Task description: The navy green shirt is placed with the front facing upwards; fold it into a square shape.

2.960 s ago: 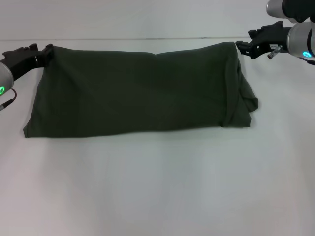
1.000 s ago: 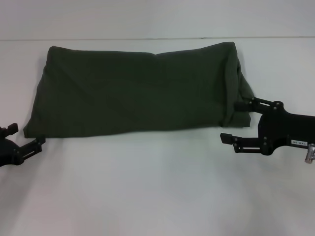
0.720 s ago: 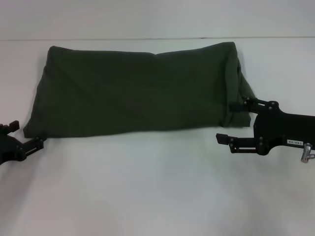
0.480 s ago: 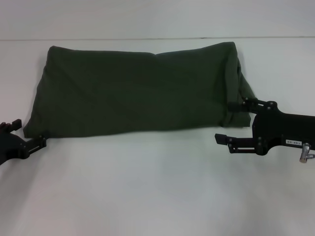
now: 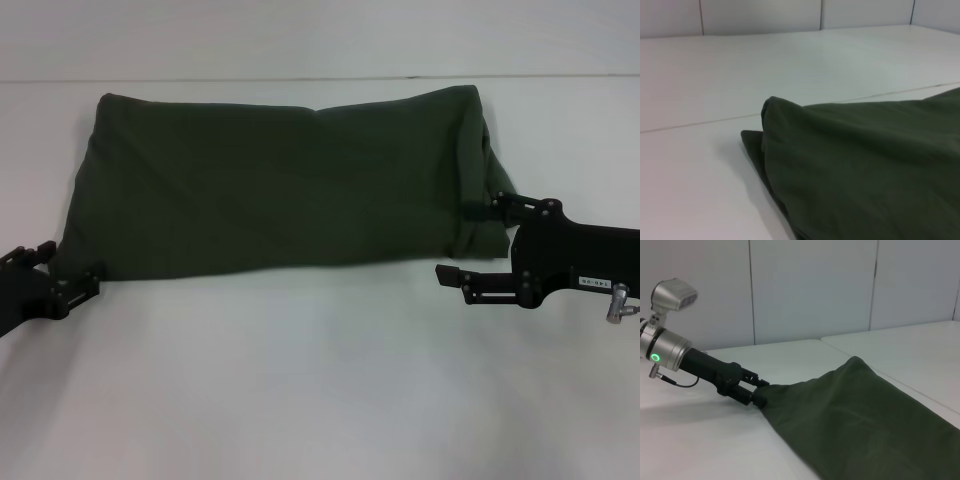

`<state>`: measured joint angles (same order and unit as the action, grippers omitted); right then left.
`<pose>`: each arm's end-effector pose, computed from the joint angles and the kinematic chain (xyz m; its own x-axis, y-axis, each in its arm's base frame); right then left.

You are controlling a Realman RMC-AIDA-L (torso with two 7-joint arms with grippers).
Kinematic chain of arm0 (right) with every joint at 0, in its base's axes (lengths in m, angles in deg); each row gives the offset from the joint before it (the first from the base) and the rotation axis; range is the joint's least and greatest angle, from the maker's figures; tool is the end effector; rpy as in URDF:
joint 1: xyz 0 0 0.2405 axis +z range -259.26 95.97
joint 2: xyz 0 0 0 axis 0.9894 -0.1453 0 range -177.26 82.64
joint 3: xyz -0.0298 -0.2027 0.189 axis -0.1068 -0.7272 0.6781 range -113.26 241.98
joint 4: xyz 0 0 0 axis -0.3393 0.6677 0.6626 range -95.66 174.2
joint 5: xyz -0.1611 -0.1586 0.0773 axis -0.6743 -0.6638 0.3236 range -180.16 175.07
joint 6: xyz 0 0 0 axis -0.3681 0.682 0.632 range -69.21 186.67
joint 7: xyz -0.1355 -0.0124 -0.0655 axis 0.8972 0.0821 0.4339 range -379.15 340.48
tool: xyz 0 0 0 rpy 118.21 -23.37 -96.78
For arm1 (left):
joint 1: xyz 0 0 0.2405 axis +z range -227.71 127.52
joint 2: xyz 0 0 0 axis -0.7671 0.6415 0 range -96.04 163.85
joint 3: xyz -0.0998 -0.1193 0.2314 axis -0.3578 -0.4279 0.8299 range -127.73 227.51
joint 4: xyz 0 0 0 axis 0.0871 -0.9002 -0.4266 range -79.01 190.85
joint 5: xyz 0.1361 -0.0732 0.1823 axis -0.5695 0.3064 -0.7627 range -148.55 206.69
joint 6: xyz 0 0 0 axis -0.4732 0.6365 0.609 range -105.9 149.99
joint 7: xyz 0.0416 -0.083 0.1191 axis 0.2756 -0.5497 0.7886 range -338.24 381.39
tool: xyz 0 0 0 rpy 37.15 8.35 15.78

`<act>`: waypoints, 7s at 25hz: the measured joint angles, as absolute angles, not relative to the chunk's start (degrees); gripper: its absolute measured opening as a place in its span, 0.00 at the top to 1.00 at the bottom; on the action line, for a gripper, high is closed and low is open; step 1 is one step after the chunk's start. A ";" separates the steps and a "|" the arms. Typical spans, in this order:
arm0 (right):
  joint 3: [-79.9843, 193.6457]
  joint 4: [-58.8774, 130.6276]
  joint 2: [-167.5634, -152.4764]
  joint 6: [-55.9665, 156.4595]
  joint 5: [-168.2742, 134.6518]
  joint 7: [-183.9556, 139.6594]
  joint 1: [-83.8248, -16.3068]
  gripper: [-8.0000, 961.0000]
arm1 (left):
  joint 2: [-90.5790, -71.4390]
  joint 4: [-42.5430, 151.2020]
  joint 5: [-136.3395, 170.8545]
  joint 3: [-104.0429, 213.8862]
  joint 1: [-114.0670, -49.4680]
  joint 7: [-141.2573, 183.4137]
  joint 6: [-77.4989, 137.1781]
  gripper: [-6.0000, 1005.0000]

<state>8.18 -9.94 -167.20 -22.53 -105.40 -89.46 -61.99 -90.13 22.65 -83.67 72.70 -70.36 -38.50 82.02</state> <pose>0.3006 0.3492 -0.0158 0.8949 -0.1312 -0.4266 -0.2908 -0.8964 -0.3344 -0.4253 0.3294 -0.0175 0.7533 0.4222 0.5042 0.6559 -0.4256 -0.6235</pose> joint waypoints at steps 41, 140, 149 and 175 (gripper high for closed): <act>11.08 -6.91 -167.14 -21.60 -105.04 -89.23 -61.15 0.06 | -89.93 14.06 -83.88 77.92 -73.10 -54.24 90.93 0.95; 27.68 4.52 -159.55 -30.99 -88.79 -74.17 -70.34 0.99 | -90.08 2.41 -77.07 113.30 -91.95 -88.36 94.20 0.86; 30.32 4.98 -159.63 -28.90 -91.30 -74.59 -69.56 0.99 | -90.76 3.35 -71.41 123.76 -90.19 -85.34 92.92 0.85; 30.53 -3.79 -161.97 -24.42 -101.43 -85.95 -64.56 0.98 | -90.53 5.96 -60.94 126.61 -77.28 -75.23 94.50 0.26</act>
